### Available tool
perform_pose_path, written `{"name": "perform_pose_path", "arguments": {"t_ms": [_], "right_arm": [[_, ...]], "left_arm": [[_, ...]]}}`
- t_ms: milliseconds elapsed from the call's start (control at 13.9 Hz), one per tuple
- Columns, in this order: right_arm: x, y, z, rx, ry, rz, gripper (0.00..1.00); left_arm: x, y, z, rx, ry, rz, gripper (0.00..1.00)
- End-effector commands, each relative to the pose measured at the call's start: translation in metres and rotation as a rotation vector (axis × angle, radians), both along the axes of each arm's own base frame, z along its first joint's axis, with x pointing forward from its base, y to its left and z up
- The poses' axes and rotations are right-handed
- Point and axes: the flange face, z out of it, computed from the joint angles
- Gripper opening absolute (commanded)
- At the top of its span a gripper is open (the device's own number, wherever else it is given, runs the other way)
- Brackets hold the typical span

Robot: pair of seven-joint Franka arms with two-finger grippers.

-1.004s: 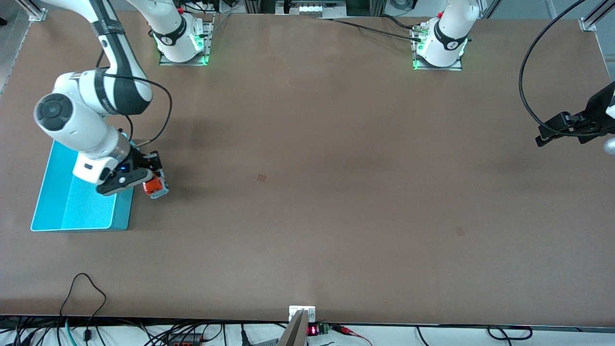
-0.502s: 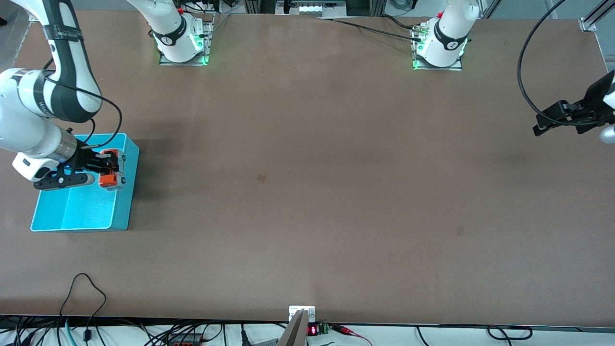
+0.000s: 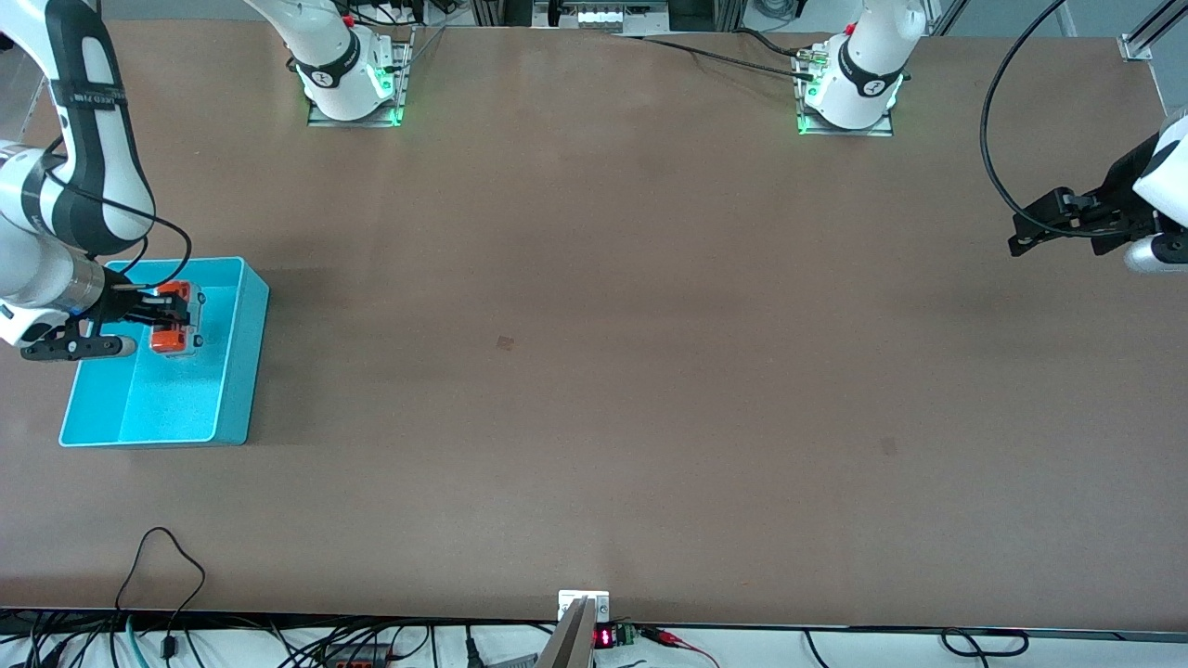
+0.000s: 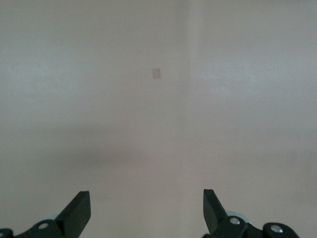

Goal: Wind up bus and store in blue box
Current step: 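Lower the bus into the blue box and open the right gripper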

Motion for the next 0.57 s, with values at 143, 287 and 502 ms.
{"name": "perform_pose_path", "arguments": {"t_ms": [143,287,502], "right_arm": [[0.006,-0.027,-0.039,-0.035,-0.022,0.068,0.04],[0.007,-0.028,-0.057,-0.043,-0.019,0.071,0.04],[0.003,-0.035,-0.072,-0.043,0.003,0.061,0.10]], "left_arm": [[-0.007,0.005,0.000,-0.001,0.007,0.007,1.00],[-0.007,0.004,0.001,-0.003,0.005,-0.006,1.00],[-0.008,0.004,-0.001,-0.007,0.007,-0.006,1.00]]}}
